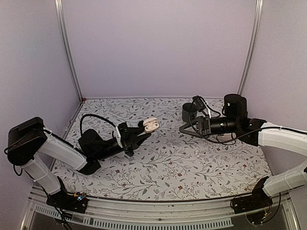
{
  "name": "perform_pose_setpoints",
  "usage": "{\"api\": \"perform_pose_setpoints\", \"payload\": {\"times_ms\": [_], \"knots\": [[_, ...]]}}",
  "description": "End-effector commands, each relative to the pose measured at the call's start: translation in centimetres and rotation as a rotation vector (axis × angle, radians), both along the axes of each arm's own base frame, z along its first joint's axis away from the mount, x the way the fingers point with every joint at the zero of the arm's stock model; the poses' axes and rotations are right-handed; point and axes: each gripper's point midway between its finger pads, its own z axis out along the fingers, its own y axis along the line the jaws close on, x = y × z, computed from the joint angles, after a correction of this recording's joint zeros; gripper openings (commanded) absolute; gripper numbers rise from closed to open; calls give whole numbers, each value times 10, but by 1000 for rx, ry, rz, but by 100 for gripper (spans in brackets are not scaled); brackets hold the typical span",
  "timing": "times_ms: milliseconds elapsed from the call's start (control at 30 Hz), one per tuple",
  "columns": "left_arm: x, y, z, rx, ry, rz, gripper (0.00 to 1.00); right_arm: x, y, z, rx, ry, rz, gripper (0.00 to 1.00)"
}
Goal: Insert the wireless bluetooth earbuds into the charging case
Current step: Insert the left earbud into the left side groove of the charging case.
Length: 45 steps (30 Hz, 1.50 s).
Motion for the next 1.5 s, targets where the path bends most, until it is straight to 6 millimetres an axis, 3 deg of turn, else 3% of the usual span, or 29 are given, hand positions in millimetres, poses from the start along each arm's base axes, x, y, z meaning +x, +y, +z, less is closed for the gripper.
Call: {"api": "perform_pose_setpoints", "payload": {"times_ms": [0,900,1467], "knots": [[-11,-3,8,-12,-47,-26,0,-6,-3,14,37,-45,25,17],[-11,-37,0,59,-37,41,0,-33,-1,42,163,-72,179,17],[-4,-34,10,-59,45,75,0,-7,0,46,195,18,23,17]]}}
